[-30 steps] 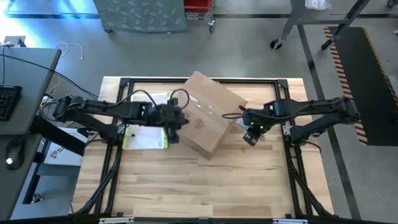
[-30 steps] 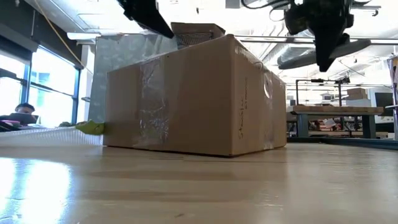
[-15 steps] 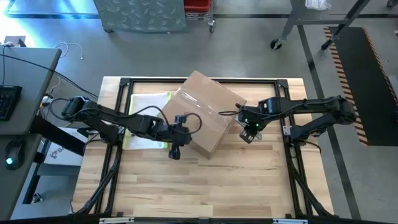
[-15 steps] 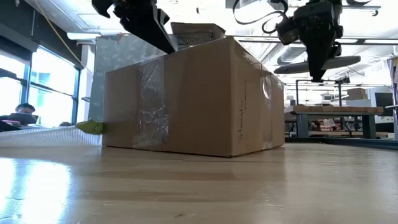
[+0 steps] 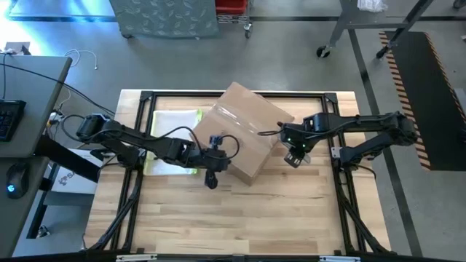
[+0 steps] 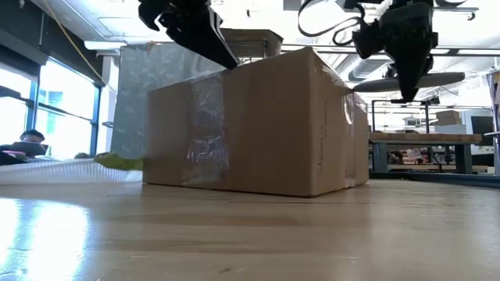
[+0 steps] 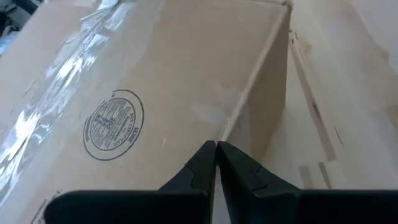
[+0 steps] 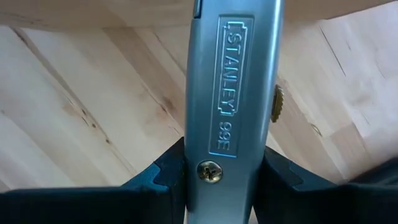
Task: Unpack boxes
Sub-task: Open the cardboard box using the silver cutter
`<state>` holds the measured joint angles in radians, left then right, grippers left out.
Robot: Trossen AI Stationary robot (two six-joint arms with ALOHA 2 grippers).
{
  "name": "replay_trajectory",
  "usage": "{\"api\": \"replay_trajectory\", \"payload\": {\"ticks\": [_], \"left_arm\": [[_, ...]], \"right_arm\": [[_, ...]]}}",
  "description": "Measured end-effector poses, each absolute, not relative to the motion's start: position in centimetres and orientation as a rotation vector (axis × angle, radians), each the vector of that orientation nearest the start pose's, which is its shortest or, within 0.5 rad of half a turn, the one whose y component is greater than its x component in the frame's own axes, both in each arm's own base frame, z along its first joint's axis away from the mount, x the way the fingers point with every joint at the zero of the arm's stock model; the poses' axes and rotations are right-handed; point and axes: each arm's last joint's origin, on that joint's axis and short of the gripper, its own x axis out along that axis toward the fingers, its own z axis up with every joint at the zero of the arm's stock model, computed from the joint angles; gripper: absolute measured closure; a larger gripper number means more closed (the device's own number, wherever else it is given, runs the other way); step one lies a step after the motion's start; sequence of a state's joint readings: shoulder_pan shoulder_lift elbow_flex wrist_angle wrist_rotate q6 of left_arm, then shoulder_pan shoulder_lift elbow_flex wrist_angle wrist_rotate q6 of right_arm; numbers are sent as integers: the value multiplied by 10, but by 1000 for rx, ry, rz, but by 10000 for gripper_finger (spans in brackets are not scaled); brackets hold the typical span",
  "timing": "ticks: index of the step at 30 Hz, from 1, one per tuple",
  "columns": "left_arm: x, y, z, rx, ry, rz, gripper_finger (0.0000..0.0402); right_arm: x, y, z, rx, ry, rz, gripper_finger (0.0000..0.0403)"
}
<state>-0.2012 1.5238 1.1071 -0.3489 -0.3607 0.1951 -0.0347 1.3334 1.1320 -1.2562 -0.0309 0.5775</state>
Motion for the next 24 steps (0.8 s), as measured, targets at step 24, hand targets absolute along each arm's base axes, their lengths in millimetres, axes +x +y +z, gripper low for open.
{"api": "replay_trajectory", "payload": {"ticks": [24], "left_arm": [[320,-60,260,326,768,-32,398]], "right_arm": [[208,-6,282,573,1433,-404,293]]}}
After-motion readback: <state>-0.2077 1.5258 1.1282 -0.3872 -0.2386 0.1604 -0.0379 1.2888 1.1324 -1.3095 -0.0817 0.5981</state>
